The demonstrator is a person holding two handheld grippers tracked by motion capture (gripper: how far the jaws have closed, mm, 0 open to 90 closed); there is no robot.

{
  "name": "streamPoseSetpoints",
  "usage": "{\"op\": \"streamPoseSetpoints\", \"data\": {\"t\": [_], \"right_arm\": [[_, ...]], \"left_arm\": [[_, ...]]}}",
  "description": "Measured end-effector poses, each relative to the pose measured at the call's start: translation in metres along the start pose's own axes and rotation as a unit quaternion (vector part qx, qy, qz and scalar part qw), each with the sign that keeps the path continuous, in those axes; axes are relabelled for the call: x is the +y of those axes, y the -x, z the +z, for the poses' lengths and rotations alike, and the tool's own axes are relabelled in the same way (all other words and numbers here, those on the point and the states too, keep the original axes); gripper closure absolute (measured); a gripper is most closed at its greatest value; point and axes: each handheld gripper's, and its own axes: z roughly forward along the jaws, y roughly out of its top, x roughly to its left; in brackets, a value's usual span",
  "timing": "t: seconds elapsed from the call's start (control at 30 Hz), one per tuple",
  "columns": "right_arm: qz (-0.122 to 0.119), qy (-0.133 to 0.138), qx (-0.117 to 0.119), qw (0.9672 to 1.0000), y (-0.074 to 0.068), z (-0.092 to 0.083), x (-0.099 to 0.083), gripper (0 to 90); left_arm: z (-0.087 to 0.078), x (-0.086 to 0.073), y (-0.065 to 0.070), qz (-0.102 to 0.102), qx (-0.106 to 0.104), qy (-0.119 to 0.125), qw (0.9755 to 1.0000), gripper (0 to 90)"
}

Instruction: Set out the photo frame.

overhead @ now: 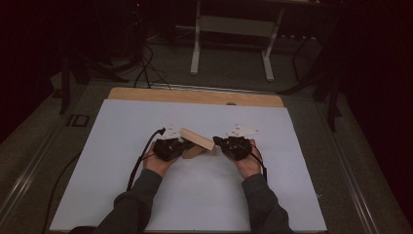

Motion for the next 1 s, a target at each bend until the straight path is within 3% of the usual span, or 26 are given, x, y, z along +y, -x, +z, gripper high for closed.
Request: {"op": "streamPoseSetpoints", "data": {"t": [0.37, 0.53, 0.73, 1.0], "right_arm": [[-0.008, -0.002, 0.004, 1.0, -0.005, -0.001, 0.0, 89.7], [-0.014, -0.001, 0.003, 0.9999, -0.007, -0.003, -0.001, 89.7], [-0.015, -0.002, 0.003, 0.9999, -0.008, -0.005, -0.002, 89.7], [-0.016, 0.0, 0.003, 0.9999, -0.01, -0.006, -0.003, 89.7]], "left_arm": [[-0.004, 0.004, -0.001, -0.008, 0.0, 0.008, 0.9999, 89.8], [-0.012, 0.007, 0.001, -0.014, -0.011, 0.017, 0.9997, 89.8], [-0.01, 0.01, 0.01, -0.005, -0.022, 0.01, 0.9997, 89.8], [-0.004, 0.011, 0.014, 0.006, -0.017, -0.001, 0.9998, 89.8]]}}
